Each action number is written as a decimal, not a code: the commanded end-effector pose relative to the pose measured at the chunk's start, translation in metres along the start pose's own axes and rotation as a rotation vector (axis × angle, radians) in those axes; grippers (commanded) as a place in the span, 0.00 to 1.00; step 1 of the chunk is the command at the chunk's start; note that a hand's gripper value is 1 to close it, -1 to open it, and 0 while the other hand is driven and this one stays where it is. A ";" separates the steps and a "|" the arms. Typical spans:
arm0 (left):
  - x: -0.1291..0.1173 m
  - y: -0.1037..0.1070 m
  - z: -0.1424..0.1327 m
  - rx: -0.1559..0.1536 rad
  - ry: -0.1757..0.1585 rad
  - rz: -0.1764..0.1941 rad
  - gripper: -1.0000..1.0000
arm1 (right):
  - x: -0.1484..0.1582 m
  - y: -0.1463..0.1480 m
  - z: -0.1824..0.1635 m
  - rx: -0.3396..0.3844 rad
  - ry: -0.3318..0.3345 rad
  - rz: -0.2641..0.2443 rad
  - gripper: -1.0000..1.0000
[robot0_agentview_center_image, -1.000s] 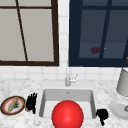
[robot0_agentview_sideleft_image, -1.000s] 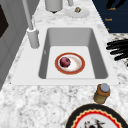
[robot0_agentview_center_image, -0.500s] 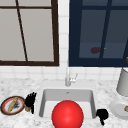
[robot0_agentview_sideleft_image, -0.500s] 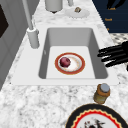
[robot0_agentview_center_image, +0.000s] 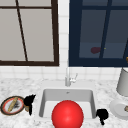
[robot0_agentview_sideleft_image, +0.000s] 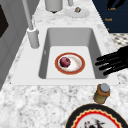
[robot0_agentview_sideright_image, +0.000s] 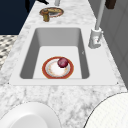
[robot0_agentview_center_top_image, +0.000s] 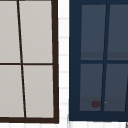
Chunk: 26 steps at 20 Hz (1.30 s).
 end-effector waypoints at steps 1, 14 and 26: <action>-0.008 0.003 0.009 -0.012 -0.009 0.126 0.00 | 0.000 0.000 0.000 0.000 0.000 0.000 0.50; -0.022 0.020 0.028 -0.022 0.002 0.195 0.00 | 0.000 0.000 0.000 0.000 0.000 0.000 0.50; -0.040 0.000 0.054 -0.023 -0.026 0.229 0.00 | 0.000 0.000 0.000 0.000 0.000 0.000 0.50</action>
